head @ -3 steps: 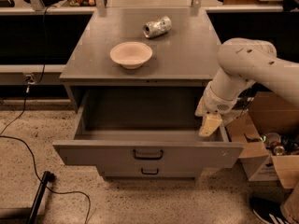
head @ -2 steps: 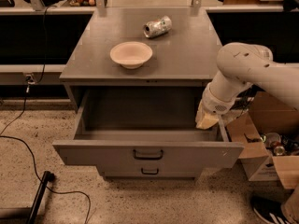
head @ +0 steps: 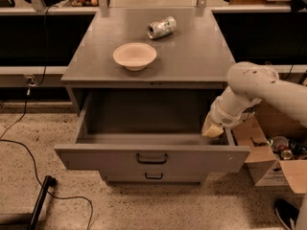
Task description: Open top drawer
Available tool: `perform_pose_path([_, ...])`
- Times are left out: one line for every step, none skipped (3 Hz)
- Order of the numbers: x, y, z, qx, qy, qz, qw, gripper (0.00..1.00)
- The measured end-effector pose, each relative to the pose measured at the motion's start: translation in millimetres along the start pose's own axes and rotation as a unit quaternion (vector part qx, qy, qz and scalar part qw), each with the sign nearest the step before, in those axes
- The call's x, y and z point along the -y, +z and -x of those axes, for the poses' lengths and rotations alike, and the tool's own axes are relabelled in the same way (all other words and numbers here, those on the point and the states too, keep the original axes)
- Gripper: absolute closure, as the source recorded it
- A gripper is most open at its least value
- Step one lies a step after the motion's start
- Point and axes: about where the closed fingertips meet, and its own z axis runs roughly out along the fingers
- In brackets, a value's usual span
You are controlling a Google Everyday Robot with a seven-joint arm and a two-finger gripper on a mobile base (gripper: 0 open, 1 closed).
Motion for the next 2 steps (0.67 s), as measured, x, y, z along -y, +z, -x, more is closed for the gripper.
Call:
perform_pose_path([-3.4,27.6,1.7,0.018,0.001,0.02,0.9996,1.0])
perform_pose_path([-16.8,53.8,9.3,0.036,-0.017,0.057,0.9976,1.0])
